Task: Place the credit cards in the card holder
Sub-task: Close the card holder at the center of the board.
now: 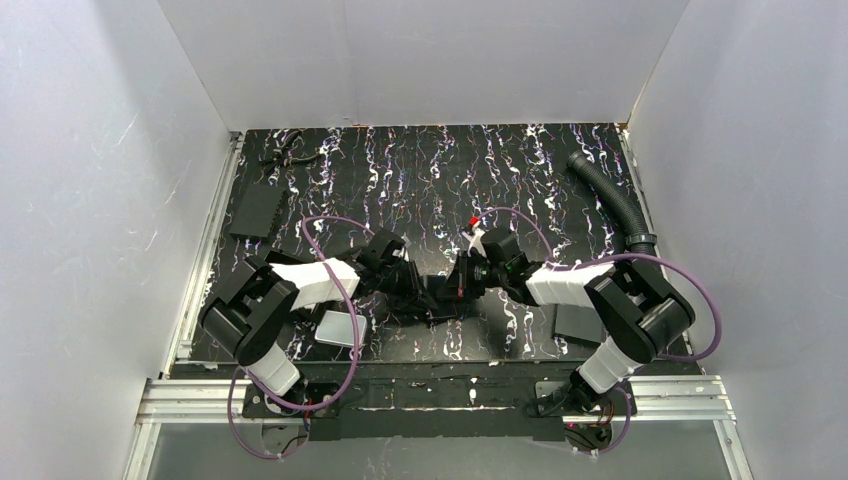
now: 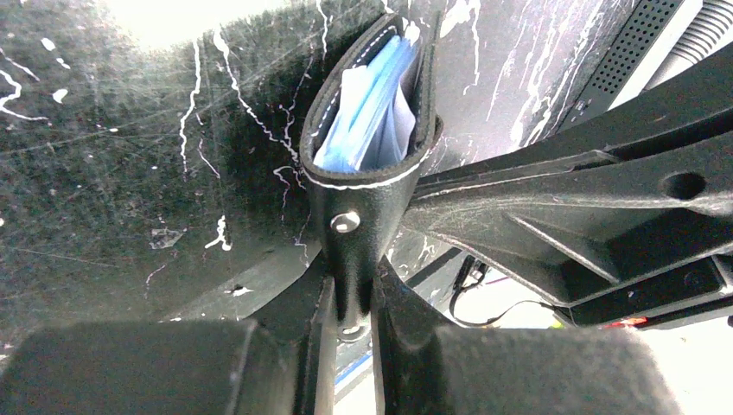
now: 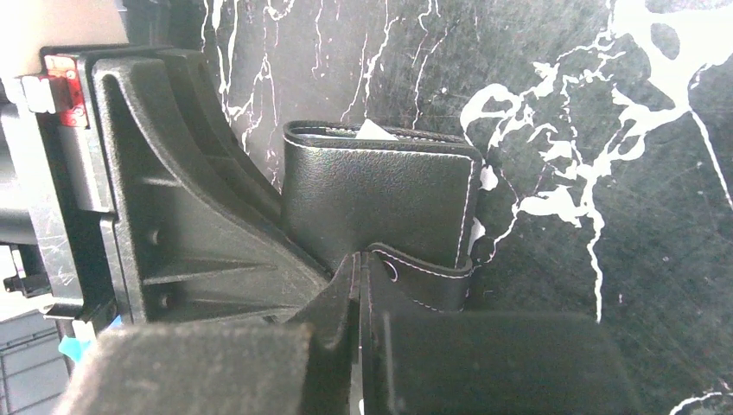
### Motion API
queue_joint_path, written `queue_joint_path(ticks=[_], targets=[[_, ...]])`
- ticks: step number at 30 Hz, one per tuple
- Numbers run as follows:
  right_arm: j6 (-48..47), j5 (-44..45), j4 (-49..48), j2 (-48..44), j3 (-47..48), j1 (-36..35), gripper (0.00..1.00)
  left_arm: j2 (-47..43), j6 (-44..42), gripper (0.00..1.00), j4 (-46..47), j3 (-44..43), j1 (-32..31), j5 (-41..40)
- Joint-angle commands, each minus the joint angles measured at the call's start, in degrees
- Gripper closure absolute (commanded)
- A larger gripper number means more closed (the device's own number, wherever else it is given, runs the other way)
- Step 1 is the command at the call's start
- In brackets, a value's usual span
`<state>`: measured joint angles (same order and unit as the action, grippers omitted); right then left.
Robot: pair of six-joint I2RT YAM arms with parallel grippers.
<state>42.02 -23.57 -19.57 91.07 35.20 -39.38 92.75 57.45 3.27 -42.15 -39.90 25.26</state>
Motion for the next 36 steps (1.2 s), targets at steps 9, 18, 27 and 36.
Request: queue_joint_path(ticks=[9,18,27,36], targets=[[-13.9,11.0,27.1,-10.1,12.8,-0.7,0.74,3.4,-4.2,1.0,1.1,0.5,-1.2,2.6],[-9.0,3.2,19.5,-12.0,5.9,1.5,0.66,4.2,-4.1,1.0,1.5,1.0,-1.2,2.7],[-7.2,-4.8,4.6,-9.1,-2.8,4.0,0.99,7.5,-2.5,1.0,6.3,2.0,-1.2,6.4],[-1.8,-13.2,-12.5,-5.3,-10.3,8.7,0.99,8.5,-1.9,1.0,7.8,3.2,-1.2,6.2]])
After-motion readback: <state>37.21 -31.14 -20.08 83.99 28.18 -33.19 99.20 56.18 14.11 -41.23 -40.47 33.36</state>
